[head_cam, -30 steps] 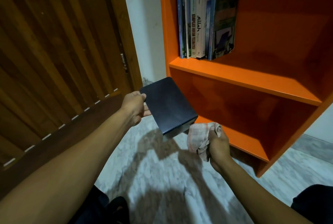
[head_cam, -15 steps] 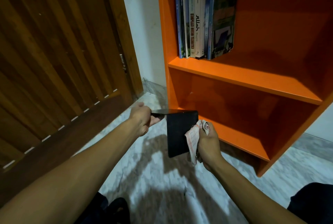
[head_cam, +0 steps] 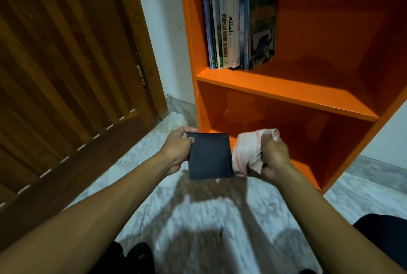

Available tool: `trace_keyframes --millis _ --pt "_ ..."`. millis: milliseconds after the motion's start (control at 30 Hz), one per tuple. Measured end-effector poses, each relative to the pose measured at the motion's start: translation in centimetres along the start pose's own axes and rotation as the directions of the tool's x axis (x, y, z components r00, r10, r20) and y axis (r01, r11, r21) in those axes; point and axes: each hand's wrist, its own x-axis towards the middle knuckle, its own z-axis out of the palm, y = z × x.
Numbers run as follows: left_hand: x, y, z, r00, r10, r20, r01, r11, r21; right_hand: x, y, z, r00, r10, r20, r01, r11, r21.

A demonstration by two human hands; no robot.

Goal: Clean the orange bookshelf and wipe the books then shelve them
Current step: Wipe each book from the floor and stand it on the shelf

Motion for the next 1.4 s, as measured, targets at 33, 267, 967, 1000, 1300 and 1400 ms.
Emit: trace_keyframes --millis 33,267,967,1000,1300,1400 --pt "0.0 0.0 0.0 1.0 0.004 -0.005 -0.004 1.0 -0.008 0.2 -0.4 -0.1 0.999 0.042 0.01 -0.043 0.996 0.079" --pt "-0.5 0.0 1.8 0.997 0.061 0.049 -0.057 0.996 -0.071 -3.9 -1.1 2.9 0.883 -0.459 0.102 0.451 0.769 -0.453" --pt "1.0 1.4 -1.2 0.99 -0.048 -0.135 0.016 0.973 -0.229 -5.0 7.4 0.1 0.42 -0.263 0.869 0.903 0.214 -0.372" --pt "1.0 1.6 -1.4 0.989 -0.025 -0.145 -0.008 0.976 -0.218 -4.8 7.4 -0.2 0.421 -0.286 0.861 0.904 0.216 -0.37" --pt "0.5 1.4 -1.6 0.993 0.111 -0.051 -0.113 0.992 -0.047 -4.3 0.7 1.9 0.598 -0.688 0.411 0.796 0.45 -0.405" --pt "0.3 1.3 -0.6 0.994 0.106 -0.002 -0.106 0.993 -0.06 -2.8 -0.7 3.8 0.488 -0.715 0.501 0.853 0.268 -0.447"
